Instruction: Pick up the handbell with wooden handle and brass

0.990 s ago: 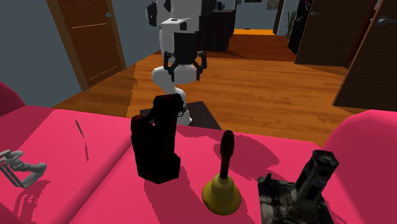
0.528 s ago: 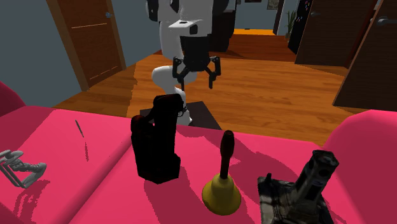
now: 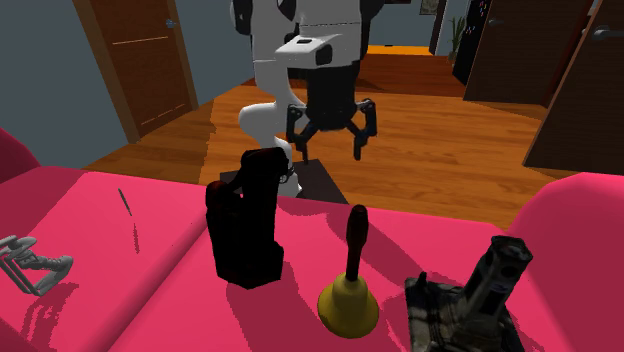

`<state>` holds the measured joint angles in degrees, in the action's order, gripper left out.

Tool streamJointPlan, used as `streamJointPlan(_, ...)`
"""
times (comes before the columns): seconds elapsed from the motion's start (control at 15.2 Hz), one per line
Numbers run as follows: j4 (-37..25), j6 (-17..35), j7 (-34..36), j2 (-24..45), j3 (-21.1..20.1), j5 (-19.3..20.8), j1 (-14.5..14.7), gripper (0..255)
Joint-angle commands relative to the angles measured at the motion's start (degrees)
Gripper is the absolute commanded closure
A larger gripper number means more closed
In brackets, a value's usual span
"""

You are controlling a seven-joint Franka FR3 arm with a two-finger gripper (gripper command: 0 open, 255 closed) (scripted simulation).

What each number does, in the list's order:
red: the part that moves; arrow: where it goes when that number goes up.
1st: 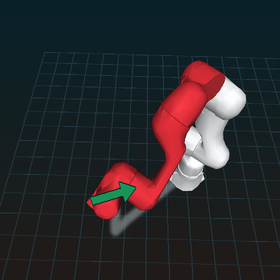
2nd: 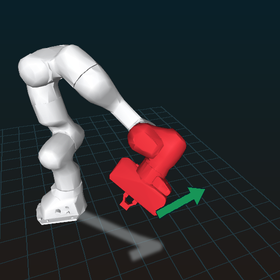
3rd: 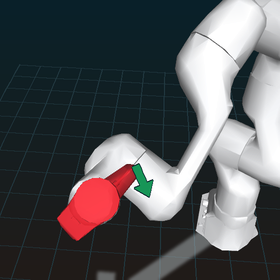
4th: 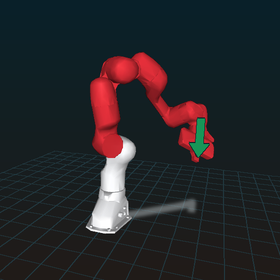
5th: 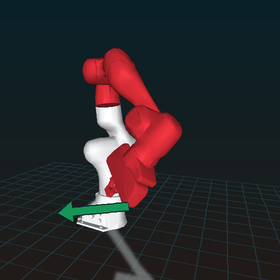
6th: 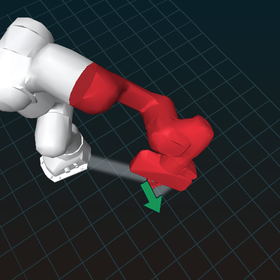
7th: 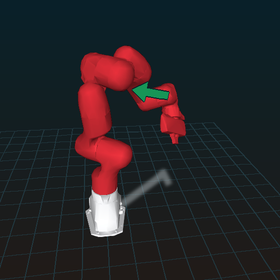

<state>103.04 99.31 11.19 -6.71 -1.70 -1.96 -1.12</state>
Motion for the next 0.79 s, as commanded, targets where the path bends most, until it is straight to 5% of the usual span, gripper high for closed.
streamJointPlan(0.0,-6.3,-1.0,1.3,5.4,0.0,-0.5,0.0,0)
streamJointPlan(0.4,-27.5,-6.3,4.6,21.7,0.2,-2.1,-0.3,0)
streamJointPlan(0.73,-23.9,-3.0,4.5,21.3,0.2,-2.2,-0.3,0)
